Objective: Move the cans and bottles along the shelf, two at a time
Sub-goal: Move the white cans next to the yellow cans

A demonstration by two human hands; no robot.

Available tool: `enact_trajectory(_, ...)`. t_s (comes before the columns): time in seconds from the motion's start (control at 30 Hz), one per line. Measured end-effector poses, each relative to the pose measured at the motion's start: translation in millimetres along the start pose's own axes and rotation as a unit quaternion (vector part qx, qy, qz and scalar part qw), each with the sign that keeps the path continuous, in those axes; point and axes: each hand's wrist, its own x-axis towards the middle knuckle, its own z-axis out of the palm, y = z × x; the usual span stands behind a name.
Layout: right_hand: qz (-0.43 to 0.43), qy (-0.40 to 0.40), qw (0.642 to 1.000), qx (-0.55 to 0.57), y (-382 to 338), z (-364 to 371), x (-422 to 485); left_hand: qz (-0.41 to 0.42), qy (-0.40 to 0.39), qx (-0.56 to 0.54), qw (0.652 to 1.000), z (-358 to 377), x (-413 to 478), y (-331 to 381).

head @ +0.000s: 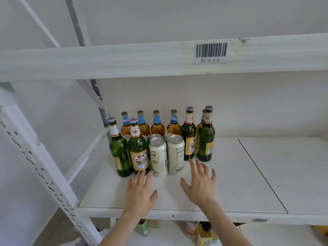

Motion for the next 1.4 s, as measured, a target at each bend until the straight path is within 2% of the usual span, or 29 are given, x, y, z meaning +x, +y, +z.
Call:
enact_trajectory(0.1, 0.004, 0.036, 0.999, 0.032, -11, 2, 17, -0.001, 0.017, -0.089, 0.996, 4, 14, -1)
enact_trajectory(0.2, 0.020, 0.031, 0.997, 0.065, -14, -1, 41, -0.013, 0.024, -0.184, 0.982, 10, 28, 6)
enact_trajectory(0.37, 0.042, 0.004, 0.982, 0.181, -16, -6, 76, -0.085, 0.010, -0.353, 0.932, 26, 53, 20)
enact_trajectory(0.53, 0.030, -0.083, 0.920, 0.382, -16, -5, 98, -0.181, -0.014, -0.464, 0.867, 41, 77, 27)
enact_trajectory(0.67, 0.036, -0.114, 0.891, 0.439, -13, 2, 106, -0.228, -0.001, -0.499, 0.836, 49, 89, 29)
enact_trajectory(0.8, 0.037, -0.134, 0.869, 0.475, -12, 3, 108, -0.238, 0.009, -0.548, 0.802, 54, 92, 28)
enact_trajectory(1.07, 0.048, -0.136, 0.834, 0.532, -7, -7, 100, -0.187, -0.009, -0.586, 0.789, 52, 89, 18)
enact_trajectory(1.23, 0.048, -0.111, 0.824, 0.553, -11, -5, 86, -0.145, -0.030, -0.590, 0.794, 48, 74, 12)
enact_trajectory(1.4, 0.073, -0.088, 0.791, 0.601, -21, -6, 71, -0.128, -0.048, -0.603, 0.786, 43, 59, 2)
